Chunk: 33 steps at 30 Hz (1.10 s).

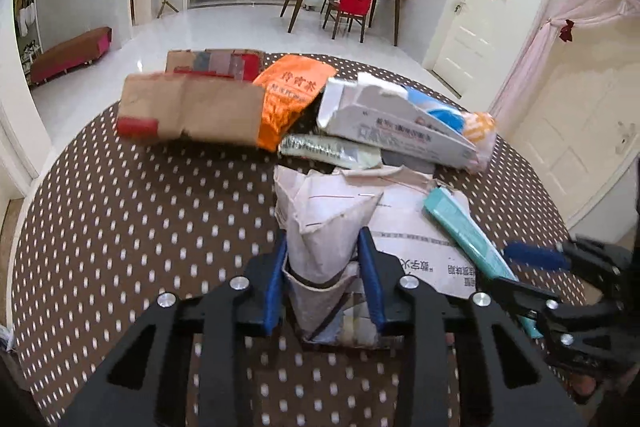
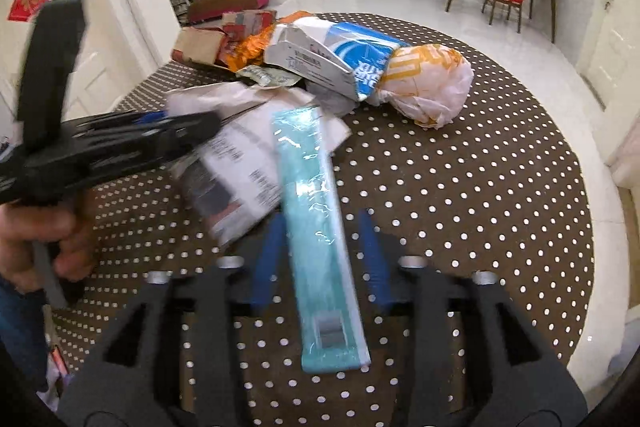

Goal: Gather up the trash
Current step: 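Grasp the teal strip packet with the right tool while the left tool grasps the white envelope, then carry both items to the blue bucket and open both tools over it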

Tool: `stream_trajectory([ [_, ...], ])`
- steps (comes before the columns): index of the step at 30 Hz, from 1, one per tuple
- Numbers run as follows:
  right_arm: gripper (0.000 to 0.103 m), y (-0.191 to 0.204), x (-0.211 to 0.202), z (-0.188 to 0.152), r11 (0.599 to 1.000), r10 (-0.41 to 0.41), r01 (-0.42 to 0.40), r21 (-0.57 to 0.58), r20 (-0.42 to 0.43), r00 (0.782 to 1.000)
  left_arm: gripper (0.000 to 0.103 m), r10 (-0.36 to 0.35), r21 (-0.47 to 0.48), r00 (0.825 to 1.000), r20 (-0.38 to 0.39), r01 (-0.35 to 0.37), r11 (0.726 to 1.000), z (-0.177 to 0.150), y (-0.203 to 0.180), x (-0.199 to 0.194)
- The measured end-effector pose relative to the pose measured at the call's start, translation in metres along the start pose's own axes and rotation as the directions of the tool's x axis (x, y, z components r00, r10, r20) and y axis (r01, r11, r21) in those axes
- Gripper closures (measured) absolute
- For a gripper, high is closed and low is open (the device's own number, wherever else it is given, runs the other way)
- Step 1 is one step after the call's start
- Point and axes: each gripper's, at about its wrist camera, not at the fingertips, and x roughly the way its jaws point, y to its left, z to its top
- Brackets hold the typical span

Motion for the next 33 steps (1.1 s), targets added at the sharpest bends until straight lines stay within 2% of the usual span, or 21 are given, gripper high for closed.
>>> stream_trajectory([
  [3,0.056,0.008,0.006,-0.001,1.000,0.016,-0.016,-0.016,-0.009,1.000,0.070,-0.005,0.009,1.000,0.005,0.005,1.000,-0.018,-0.003,-0.014],
  [4,0.060,0.011,0.006,-0.002,0.999,0.008,-0.008,-0.036,-0.008,1.000,0.070,-0.003,0.010,1.000,0.007,0.003,1.000,-0.022,-0.003,-0.018],
  [5,0.073,0.015,0.005,-0.003,0.998,0.014,-0.014,-0.054,-0.009,1.000,0.070,-0.006,0.007,1.000,0.008,0.006,1.000,-0.028,-0.003,-0.022],
  [6,0.076,0.017,0.005,-0.003,0.998,0.012,-0.012,-0.064,-0.009,1.000,0.071,-0.011,0.005,1.000,0.008,0.011,1.000,-0.033,0.001,-0.026],
  [13,0.076,0.013,-0.009,-0.017,0.999,0.031,-0.030,-0.035,0.022,0.999,0.071,0.000,-0.019,1.000,0.027,0.000,1.000,-0.047,0.013,-0.045],
  [23,0.076,-0.043,-0.059,-0.030,0.985,0.051,-0.075,0.156,0.148,0.988,0.071,-0.069,-0.001,0.995,0.077,0.070,0.998,-0.049,-0.007,-0.064],
  [33,0.076,-0.104,-0.103,-0.042,0.956,-0.045,-0.028,0.294,0.241,0.969,0.071,-0.162,0.068,0.983,0.091,0.156,0.985,-0.031,-0.055,-0.063],
])
